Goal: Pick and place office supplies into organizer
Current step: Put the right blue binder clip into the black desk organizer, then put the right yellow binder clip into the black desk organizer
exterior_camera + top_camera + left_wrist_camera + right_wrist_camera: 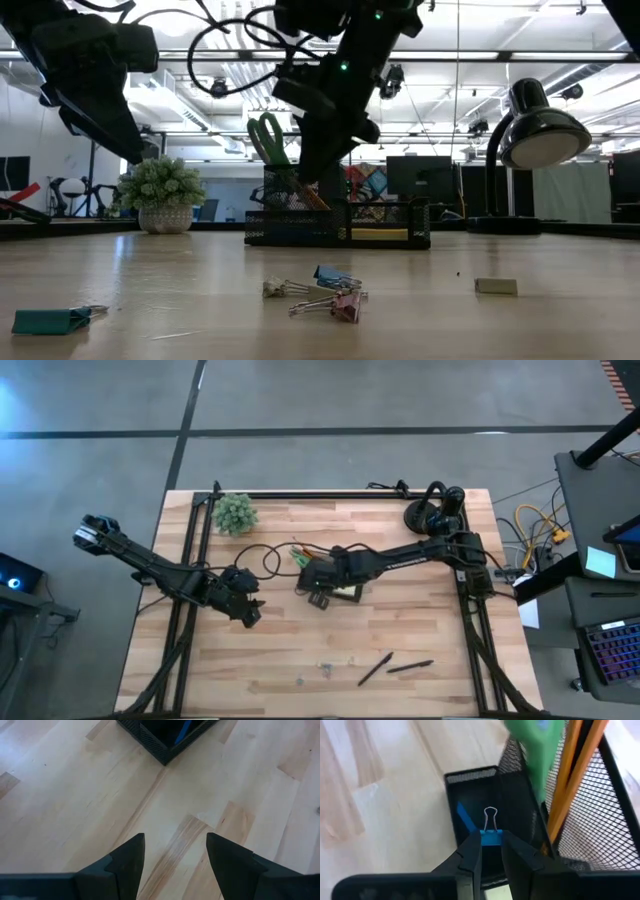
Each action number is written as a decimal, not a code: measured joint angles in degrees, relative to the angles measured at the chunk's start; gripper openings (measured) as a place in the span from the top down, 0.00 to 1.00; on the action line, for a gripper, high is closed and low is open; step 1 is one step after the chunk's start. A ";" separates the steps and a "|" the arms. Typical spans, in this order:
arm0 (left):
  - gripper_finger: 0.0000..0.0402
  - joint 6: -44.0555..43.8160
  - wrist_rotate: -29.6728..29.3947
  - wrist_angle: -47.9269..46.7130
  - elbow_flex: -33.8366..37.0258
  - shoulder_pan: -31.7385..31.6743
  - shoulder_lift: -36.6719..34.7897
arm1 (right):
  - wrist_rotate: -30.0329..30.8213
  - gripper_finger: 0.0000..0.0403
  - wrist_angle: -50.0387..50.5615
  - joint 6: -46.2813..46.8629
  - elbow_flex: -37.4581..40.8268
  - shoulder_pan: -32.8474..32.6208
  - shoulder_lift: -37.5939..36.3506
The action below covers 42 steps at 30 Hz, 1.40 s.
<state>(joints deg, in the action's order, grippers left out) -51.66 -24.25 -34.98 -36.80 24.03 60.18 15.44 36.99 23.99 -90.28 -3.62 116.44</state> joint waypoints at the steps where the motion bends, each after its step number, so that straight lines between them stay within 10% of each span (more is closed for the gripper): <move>1: 0.51 0.00 0.00 0.02 0.00 -0.02 0.00 | -0.24 0.85 0.13 -0.18 0.06 0.31 0.00; 17: 0.51 -0.13 0.02 0.02 0.07 -0.02 0.00 | -3.48 0.84 0.18 -0.66 2.01 0.64 0.00; 31: 0.51 -0.46 0.08 0.05 -0.11 0.00 0.00 | -3.81 0.54 2.58 2.46 1.46 0.18 -0.47; 42: 0.51 0.06 0.07 0.07 -0.53 -0.02 0.00 | -4.02 0.52 16.96 4.44 0.39 -13.03 -4.37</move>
<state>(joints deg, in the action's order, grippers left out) -51.60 -24.18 -34.91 -37.33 24.01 60.18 11.42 53.94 28.42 -89.89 -16.65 112.07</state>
